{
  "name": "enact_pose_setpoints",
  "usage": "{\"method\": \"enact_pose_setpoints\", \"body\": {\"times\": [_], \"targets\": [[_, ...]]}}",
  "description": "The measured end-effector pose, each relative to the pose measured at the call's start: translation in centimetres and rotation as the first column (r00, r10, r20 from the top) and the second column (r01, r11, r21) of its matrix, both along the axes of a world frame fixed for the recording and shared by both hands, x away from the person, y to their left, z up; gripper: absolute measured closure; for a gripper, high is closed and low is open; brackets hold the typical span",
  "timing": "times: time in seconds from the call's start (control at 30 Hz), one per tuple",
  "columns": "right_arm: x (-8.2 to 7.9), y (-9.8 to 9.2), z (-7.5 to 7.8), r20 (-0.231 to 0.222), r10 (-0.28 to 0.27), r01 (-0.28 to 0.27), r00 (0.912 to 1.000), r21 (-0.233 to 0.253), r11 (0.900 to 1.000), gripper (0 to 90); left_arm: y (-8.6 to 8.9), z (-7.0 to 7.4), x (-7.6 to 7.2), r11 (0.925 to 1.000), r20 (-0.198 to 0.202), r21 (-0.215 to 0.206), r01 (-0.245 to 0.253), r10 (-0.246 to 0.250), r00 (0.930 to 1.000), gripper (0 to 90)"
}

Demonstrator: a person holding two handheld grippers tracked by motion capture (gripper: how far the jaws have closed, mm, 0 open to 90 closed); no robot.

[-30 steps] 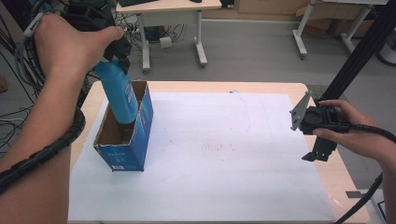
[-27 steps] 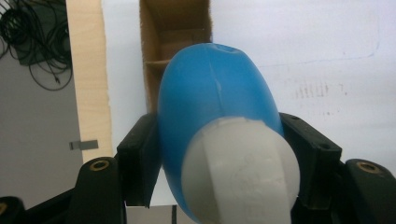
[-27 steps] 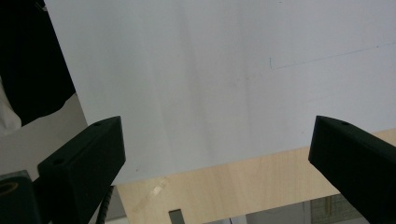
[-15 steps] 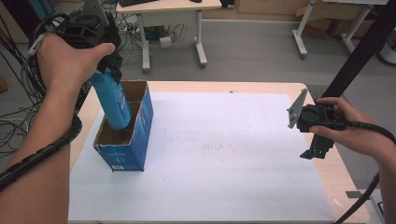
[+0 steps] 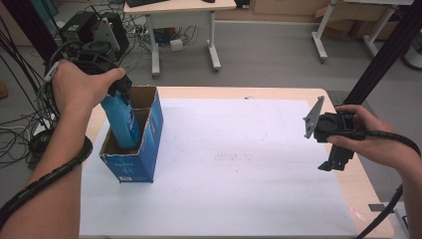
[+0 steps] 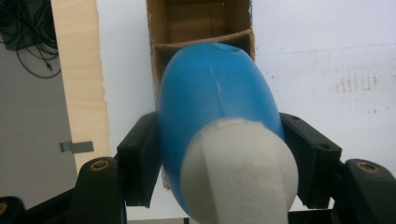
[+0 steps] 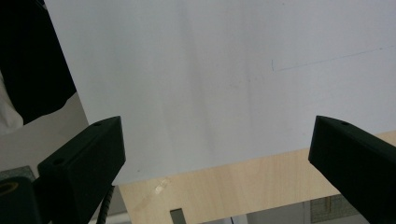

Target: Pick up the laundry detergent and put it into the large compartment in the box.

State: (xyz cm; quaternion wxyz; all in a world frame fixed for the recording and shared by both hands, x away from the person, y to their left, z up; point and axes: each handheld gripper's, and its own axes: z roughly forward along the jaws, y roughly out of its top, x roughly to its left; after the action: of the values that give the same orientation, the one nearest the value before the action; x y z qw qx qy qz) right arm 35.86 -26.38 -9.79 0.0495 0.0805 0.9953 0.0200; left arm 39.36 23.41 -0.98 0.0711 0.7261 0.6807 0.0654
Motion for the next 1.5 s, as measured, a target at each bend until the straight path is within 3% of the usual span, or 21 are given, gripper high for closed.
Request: {"method": "enact_pose_setpoints", "body": {"times": [0.2,0.67,1.5], "targets": [[0.1,0.2,-0.3,-0.004,0.0,0.0,1.0,0.0,1.0,3.5,0.3,-2.1,0.6,1.0,-0.025,-0.004,0.007,-0.007,0.9997,36.4],[0.6,0.6,-1.0,-0.024,0.005,-0.005,0.9997,-0.011,1.0,3.5,0.3,-6.3,1.2,0.9996,-0.04,0.012,0.027,-0.026,0.9988,36.4],[0.6,0.4,-1.3,-0.029,-0.007,0.006,0.9996,-0.012,1.0,3.5,0.0,-10.3,1.2,0.9992,-0.038,0.018,0.036,-0.035,0.9987,36.4]]}}
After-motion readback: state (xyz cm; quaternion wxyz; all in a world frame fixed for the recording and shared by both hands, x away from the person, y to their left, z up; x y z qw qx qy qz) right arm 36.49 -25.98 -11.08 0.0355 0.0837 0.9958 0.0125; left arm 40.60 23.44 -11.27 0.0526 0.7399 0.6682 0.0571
